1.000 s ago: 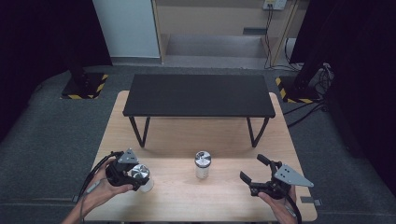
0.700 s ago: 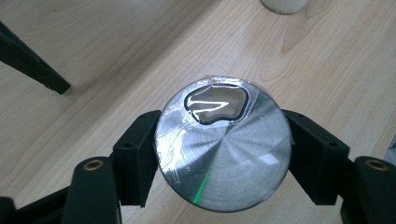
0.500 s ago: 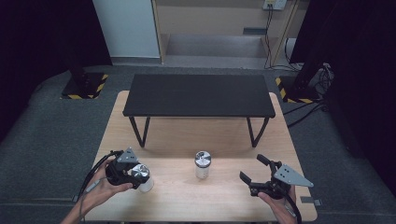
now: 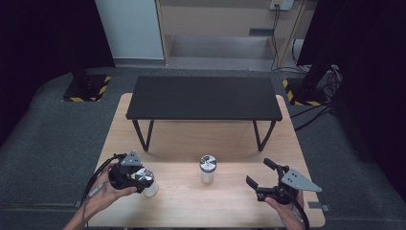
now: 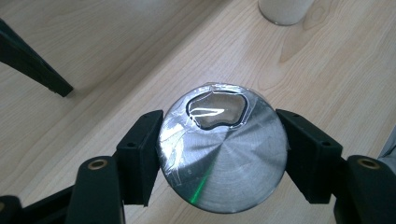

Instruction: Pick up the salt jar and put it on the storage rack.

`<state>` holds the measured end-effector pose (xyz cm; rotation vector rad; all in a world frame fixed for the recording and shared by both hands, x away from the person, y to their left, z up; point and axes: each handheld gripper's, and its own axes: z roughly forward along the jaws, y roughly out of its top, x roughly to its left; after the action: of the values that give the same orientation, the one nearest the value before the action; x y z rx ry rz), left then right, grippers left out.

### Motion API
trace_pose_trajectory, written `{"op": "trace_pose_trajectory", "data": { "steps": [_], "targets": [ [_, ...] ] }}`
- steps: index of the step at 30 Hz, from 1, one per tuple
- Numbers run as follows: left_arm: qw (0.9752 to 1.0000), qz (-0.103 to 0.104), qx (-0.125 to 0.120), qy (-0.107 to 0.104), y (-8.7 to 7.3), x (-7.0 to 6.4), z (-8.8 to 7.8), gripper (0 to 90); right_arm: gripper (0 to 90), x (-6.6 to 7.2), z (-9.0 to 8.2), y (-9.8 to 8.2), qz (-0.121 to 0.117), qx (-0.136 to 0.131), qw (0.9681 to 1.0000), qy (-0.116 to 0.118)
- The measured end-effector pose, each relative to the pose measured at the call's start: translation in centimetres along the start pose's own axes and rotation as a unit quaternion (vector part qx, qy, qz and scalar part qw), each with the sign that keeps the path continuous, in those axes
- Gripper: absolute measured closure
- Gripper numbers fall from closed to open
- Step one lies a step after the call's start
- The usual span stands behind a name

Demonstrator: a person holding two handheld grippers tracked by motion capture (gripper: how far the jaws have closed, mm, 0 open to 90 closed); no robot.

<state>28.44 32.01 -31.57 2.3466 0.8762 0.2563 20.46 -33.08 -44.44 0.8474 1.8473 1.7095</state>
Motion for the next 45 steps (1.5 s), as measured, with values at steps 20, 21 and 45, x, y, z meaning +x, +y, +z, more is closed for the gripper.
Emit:
{"op": "trace_pose_trajectory", "data": {
  "steps": [20,21,45],
  "targets": [
    [0.9990,0.022,-0.038,-0.003,7.4,-1.2,-7.8,34.4,6.4,0.0,0.0,0.0,-0.001,-0.002,1.0000,0.002],
    [0.9990,0.024,-0.039,-0.003,7.9,-1.3,-8.2,34.4,6.4,0.0,0.0,0.0,-0.002,-0.002,1.0000,0.002],
    [0.9953,0.062,-0.073,-0.013,17.5,0.1,-14.8,34.3,6.4,-0.1,0.2,0.0,0.003,0.000,1.0000,0.001]
  ]
}}
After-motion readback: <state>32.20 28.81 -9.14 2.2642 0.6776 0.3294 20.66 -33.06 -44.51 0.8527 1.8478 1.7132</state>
